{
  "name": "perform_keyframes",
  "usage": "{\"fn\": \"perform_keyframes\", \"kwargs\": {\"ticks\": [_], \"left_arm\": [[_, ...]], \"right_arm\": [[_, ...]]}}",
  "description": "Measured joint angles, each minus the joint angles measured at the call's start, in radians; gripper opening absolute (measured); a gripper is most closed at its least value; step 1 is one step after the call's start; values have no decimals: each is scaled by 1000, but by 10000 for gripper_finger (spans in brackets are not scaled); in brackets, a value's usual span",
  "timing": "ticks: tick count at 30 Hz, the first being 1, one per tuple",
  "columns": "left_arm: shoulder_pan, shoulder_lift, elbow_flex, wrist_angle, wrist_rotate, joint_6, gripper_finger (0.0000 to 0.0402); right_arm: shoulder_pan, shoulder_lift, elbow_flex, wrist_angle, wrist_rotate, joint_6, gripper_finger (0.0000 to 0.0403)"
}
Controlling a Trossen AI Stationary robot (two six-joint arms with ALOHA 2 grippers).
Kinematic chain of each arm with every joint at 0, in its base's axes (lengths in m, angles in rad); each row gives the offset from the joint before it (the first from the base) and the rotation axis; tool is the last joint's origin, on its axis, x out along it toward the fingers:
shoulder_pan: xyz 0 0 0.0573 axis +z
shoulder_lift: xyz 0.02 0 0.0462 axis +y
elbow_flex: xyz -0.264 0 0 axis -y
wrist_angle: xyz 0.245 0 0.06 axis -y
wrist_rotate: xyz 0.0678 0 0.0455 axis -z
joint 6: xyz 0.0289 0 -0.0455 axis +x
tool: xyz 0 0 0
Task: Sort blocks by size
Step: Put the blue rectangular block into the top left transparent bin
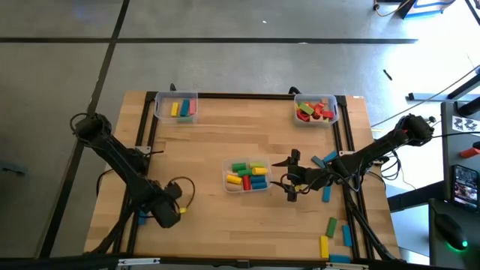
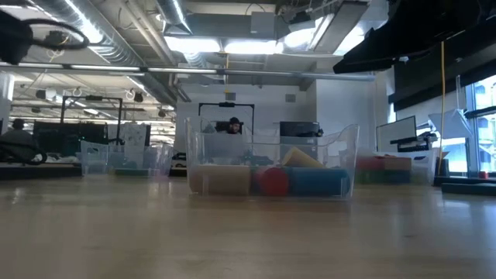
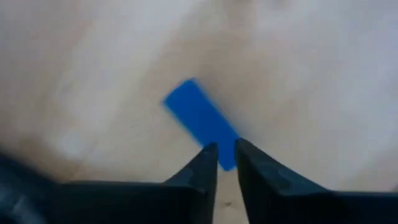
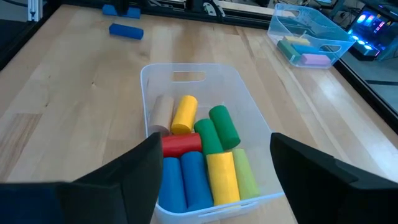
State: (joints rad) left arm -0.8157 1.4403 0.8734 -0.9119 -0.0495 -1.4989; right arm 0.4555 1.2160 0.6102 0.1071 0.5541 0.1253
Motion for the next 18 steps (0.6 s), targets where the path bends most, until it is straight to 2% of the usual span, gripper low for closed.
{"fn": "perform_keyframes", "kwargs": {"ticks": [4, 11, 14, 18], "left_arm": [[-1, 0, 0, -64, 0, -147, 110], [0, 0, 0, -12, 0, -196, 215], [0, 3, 0, -23, -8, -196, 236], [0, 27, 0, -23, -36, -193, 243]], "right_arm": [[0, 0, 0, 0, 0, 0, 285], [0, 0, 0, 0, 0, 0, 285], [0, 0, 0, 0, 0, 0, 285], [0, 0, 0, 0, 0, 0, 285]]}}
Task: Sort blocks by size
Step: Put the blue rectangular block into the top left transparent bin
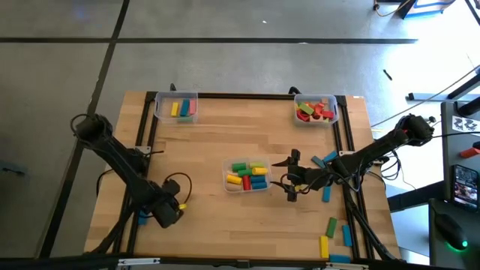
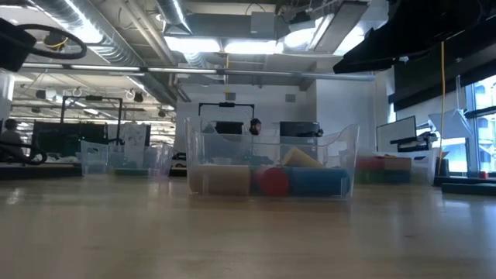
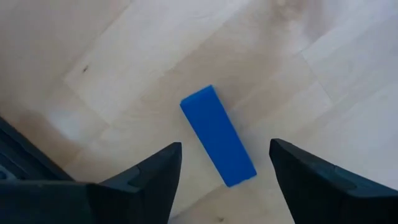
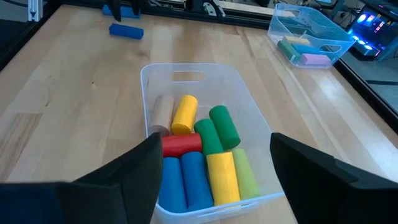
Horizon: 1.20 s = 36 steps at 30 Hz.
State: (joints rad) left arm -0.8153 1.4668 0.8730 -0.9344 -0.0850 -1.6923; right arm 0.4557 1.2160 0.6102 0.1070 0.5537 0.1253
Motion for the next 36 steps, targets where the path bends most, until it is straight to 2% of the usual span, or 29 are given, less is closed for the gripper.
{"fn": "perform_keyframes", "kwargs": {"ticks": [14, 21, 24, 36], "left_arm": [[1, 122, 0, 14, -1, -12, 241], [42, 171, 0, 46, 26, 75, 236], [60, 173, 0, 62, 33, 115, 218], [109, 174, 1, 61, 64, 290, 102]], "right_arm": [[0, 0, 0, 3, 0, 0, 285], [0, 0, 0, 3, 0, 0, 285], [0, 0, 0, 3, 0, 0, 285], [0, 0, 0, 3, 0, 0, 285]]}}
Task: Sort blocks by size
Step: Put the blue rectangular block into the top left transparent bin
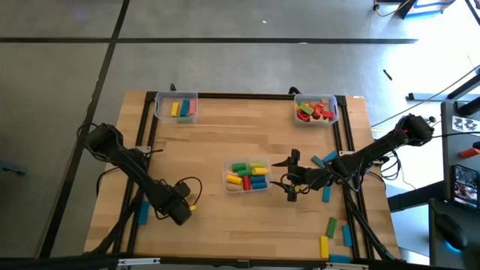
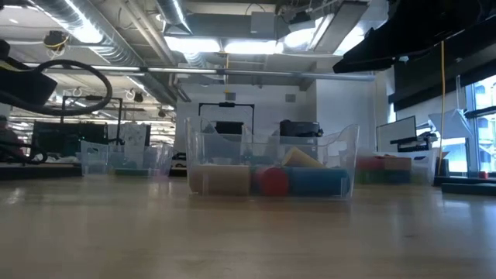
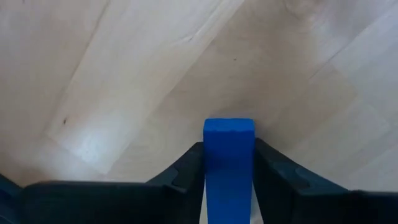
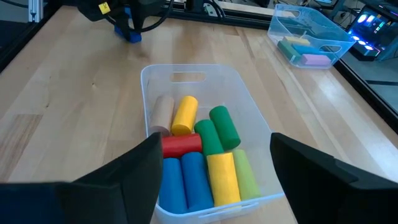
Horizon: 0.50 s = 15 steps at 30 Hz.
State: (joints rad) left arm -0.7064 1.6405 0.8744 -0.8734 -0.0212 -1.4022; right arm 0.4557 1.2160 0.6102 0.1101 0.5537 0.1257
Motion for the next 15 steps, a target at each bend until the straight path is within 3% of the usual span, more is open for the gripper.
{"fn": "perform_keyframes", "kwargs": {"ticks": [11, 15], "left_arm": [[76, -71, 53, -20, 12, 175, 104], [122, -155, 60, -38, -65, 233, 101]], "right_arm": [[0, 0, 0, 0, 4, 0, 285], [0, 0, 0, 0, 4, 0, 285]]}}
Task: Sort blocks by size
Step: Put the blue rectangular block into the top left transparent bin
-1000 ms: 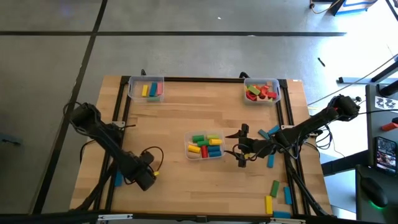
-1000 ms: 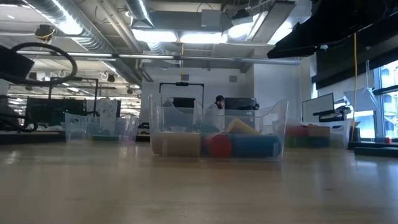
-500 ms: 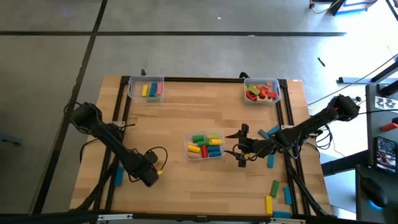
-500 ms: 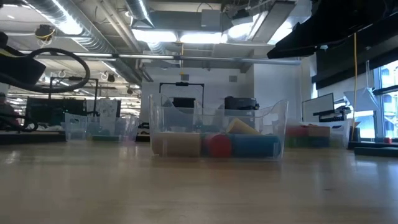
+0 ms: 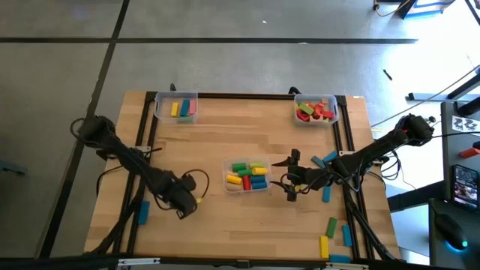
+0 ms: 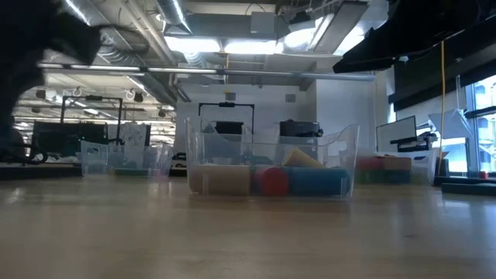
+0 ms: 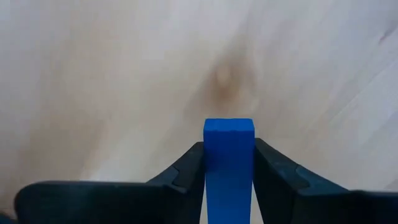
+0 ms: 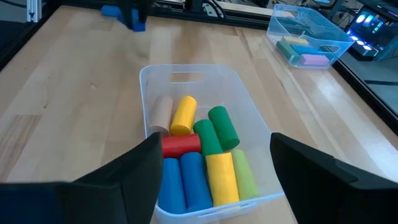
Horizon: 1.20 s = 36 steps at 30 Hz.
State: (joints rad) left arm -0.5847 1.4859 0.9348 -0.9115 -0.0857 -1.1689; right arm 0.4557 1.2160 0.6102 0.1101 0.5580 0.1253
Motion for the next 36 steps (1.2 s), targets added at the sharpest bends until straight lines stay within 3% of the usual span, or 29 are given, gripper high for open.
{"fn": "perform_keyframes", "kwargs": {"ticks": [9, 17, 28, 36], "left_arm": [[150, -214, 1, -4, -244, 169, 107], [354, -369, 0, -57, -467, 340, 108], [737, -403, -24, -3, -507, 575, 109], [1026, -402, -97, 230, -535, 738, 109]], "right_arm": [[0, 0, 0, 0, 11, 0, 285], [0, 0, 0, -2, 10, 0, 285], [0, 0, 0, -3, 8, 0, 285], [0, 0, 0, -8, 8, 0, 285]]}}
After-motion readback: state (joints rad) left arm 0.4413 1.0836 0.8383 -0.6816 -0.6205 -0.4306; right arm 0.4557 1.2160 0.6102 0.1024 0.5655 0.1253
